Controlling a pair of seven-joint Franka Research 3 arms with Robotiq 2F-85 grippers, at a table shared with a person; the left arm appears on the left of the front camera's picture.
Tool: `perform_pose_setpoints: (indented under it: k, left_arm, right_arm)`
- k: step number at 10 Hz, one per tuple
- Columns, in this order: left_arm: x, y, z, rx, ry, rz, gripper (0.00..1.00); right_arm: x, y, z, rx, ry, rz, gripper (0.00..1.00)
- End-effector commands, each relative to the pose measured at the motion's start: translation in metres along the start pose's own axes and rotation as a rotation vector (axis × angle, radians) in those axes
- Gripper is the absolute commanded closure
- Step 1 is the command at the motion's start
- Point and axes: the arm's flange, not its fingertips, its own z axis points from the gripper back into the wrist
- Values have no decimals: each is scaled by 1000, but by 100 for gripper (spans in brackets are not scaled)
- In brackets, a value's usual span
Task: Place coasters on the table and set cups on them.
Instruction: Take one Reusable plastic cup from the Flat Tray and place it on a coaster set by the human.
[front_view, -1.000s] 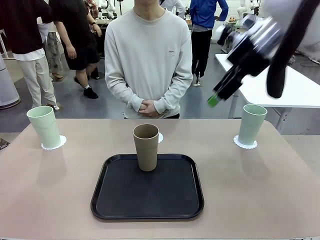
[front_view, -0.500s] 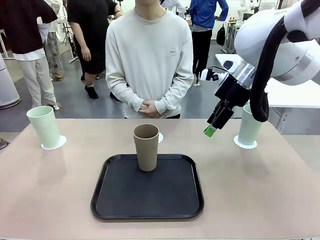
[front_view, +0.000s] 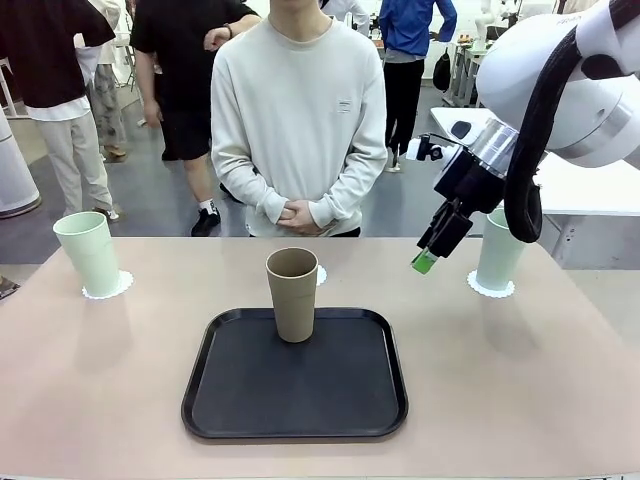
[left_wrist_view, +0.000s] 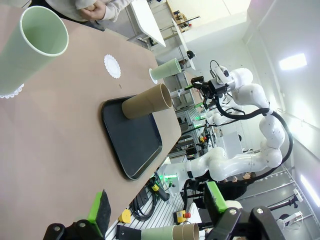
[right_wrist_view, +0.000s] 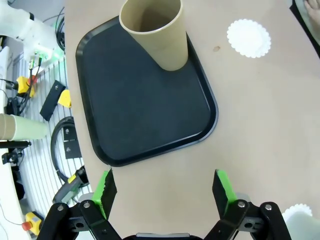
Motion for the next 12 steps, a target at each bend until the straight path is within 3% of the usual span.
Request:
perform_pose_setpoints:
  k: [1, 2, 3, 4, 7, 9, 12]
  left_arm:
    - [1, -3, 1, -8, -10, -3, 0]
    - [1, -3, 1, -8, -10, -3, 0]
    - [1, -3, 1, -8, -10, -3, 0]
    - [1, -3, 1, -8, -10, -3, 0]
    - [1, -3, 1, -8, -10, -3, 0]
    - [1, -3, 1, -8, -10, -3, 0]
    - [1, -3, 1, -8, -10, -3, 0]
  right_arm:
    - [2, 0, -2, -18, 2, 7, 0]
    - [0, 0, 0, 0, 0, 0, 0]
    - [-8, -1, -17, 71, -84, 173, 0]
    - [-12, -5, -35, 132, -155, 252, 0]
    - [-37, -27, -66, 347, -473, 376, 0]
    - [-51, -39, -79, 317, -648, 401, 0]
    - [-63, -36, -106, 160, -742, 339, 0]
